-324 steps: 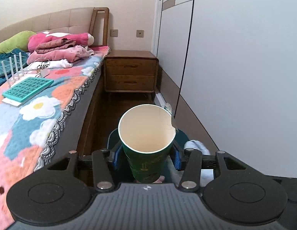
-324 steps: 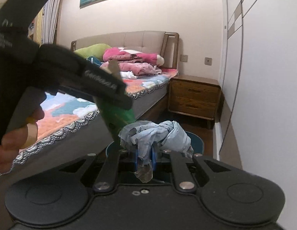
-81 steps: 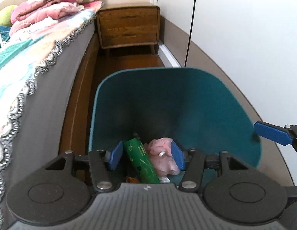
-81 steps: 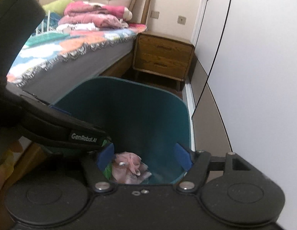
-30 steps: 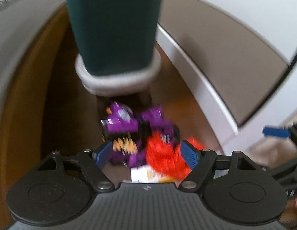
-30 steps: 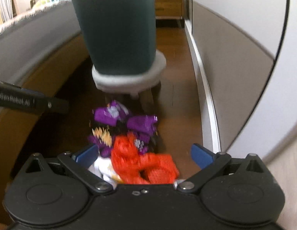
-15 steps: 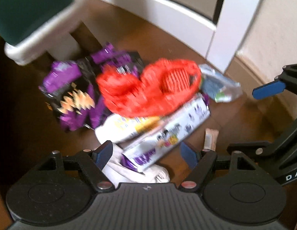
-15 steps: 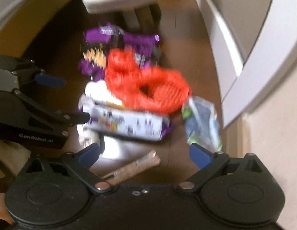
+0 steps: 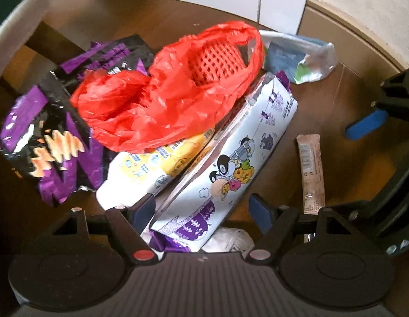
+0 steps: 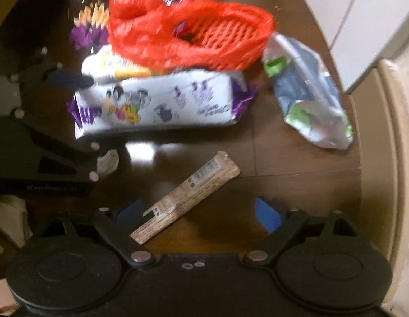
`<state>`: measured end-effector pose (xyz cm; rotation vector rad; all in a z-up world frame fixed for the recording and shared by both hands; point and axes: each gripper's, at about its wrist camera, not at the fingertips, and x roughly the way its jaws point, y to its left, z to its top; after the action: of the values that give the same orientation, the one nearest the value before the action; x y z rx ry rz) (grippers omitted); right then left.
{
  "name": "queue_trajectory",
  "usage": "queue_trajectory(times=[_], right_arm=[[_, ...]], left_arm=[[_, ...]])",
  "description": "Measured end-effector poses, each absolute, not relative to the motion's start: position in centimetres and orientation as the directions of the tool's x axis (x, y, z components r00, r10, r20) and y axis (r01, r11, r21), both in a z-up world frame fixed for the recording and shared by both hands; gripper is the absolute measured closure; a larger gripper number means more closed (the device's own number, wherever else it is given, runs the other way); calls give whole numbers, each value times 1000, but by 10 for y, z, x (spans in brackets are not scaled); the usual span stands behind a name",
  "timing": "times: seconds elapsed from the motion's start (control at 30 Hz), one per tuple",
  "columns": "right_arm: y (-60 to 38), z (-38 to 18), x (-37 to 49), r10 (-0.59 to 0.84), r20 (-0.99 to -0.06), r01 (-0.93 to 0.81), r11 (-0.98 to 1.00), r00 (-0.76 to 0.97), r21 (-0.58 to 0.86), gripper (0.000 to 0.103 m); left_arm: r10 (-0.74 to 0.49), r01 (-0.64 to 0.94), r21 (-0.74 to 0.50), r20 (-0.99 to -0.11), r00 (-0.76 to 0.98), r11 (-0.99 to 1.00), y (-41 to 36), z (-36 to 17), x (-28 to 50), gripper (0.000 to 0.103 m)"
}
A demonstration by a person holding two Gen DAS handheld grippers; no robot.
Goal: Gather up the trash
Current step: 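Grasp the white cartoon-printed package with the left tool while the right tool grasps a snack stick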
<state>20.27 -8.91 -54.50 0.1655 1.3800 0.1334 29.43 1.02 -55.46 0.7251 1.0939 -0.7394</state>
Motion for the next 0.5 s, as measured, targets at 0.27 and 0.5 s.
queue_trajectory(times=[0.27,0.5], right_arm=[[-66,-561,207,111,-977,46,992,180,121,24],[-40,-566,206,68,-979,-26,998,192,64,24]], left_arm=[[-158,830,141,-951,264,540,1,-568,299,26],[-143,841,152,-955,261,519,-2,-577,295,26]])
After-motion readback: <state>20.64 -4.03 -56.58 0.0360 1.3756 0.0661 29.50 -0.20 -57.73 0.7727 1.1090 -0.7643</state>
